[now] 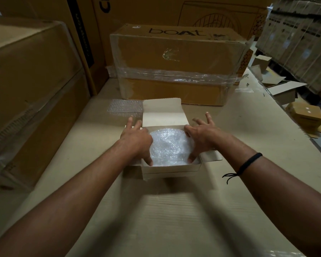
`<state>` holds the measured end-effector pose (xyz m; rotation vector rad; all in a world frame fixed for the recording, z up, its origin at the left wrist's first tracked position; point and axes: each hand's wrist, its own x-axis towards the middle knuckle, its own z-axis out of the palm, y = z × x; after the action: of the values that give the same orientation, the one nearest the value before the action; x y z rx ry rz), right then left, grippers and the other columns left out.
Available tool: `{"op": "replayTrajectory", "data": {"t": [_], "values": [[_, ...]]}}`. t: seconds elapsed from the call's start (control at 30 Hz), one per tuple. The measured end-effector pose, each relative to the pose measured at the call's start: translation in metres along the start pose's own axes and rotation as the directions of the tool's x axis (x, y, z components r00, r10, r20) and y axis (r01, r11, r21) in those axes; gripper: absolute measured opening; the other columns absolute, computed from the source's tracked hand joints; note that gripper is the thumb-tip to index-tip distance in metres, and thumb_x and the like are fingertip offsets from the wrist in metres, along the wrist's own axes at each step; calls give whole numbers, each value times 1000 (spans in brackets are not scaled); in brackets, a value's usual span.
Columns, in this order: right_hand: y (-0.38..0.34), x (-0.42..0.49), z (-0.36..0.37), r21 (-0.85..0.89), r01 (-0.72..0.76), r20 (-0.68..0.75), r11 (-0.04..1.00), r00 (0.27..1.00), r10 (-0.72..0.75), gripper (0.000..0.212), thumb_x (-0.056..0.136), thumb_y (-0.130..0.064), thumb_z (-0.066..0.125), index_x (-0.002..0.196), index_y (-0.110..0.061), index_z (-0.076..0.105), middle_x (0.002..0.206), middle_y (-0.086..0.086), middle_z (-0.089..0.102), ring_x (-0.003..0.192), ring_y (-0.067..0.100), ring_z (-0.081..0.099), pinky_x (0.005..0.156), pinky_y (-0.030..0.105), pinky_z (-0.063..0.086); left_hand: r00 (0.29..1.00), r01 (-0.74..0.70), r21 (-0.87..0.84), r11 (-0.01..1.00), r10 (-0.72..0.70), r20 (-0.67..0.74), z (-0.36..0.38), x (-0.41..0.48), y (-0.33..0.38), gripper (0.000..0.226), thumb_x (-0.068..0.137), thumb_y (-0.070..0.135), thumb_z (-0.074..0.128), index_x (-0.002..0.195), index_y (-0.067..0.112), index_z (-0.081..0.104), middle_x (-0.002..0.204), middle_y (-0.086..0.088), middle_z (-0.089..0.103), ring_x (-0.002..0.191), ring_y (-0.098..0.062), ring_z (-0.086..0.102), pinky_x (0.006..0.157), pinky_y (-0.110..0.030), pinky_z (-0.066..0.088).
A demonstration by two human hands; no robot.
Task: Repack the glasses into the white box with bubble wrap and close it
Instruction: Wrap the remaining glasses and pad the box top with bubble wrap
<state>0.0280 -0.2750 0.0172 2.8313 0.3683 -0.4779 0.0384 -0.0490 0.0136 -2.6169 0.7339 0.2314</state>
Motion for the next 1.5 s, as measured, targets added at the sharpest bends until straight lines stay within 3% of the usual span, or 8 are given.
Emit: {"op": "replayTrajectory", "data": {"t": [0.3,0.4,0.5,0.7,0.93,1.1,1.3,1.5], "values": [[-10,-3,8,-5,13,71,1000,997,-12,86,69,-64,71,140,-25,42,158,-2,25,150,27,0,110,69,-10,999,0,-109,994,4,41,7,-7,3,60,71,67,66,119,33,60,141,-1,47,142,-27,20,112,-61,-2],[0,-14,-1,346,51,-95,937,995,-19,74,77,-55,71,138,-27,40,153,-1,36,146,22,20,118,57,-2,997,35,-305,952,-55,-55,5,-15,-7,74,70,70,66,131,30,50,146,3,43,143,-21,22,114,-59,-1],[-19,-19,4,472,200,-303,859,952,-56,76,89,-58,55,150,-23,26,159,5,24,142,25,28,118,44,22,998,43,-219,975,-54,-45,12,-19,-6,99,71,77,58,148,24,26,158,-3,22,147,-25,10,114,-60,-2],[-57,16,34,279,161,-118,947,984,-133,79,97,-58,35,154,-24,-8,160,11,-18,148,33,-11,119,46,3,999,15,-29,999,-14,52,19,-6,3,100,78,80,41,153,19,18,161,-3,13,148,-30,0,113,-62,-7],[-63,29,42,254,162,-62,954,987,-151,80,99,-52,33,150,-20,-20,157,11,-25,146,31,-19,118,46,-4,991,60,5,998,-60,116,24,2,11,99,81,78,40,153,16,11,162,-4,7,147,-34,-10,112,-61,-12],[-60,24,38,299,168,-64,940,986,-155,85,96,-58,36,152,-19,-14,160,10,-19,148,30,-12,119,47,-4,996,48,-54,997,-44,82,22,1,10,93,79,75,49,150,18,28,160,-5,16,147,-34,-4,111,-61,-12],[-18,-1,7,253,68,-117,965,992,-40,107,58,-87,58,139,-20,33,146,-2,43,135,19,41,117,59,-2,999,-6,-132,991,-1,-48,10,-14,-6,71,71,72,63,128,32,50,151,-4,37,147,-28,10,112,-61,-6],[-17,8,20,-124,52,43,991,998,-47,115,65,-91,44,150,-17,23,161,1,16,150,20,2,113,66,-7,998,-42,-36,998,44,38,19,-5,4,50,80,62,58,123,37,56,152,-8,33,146,-35,8,112,-63,-7]]}}
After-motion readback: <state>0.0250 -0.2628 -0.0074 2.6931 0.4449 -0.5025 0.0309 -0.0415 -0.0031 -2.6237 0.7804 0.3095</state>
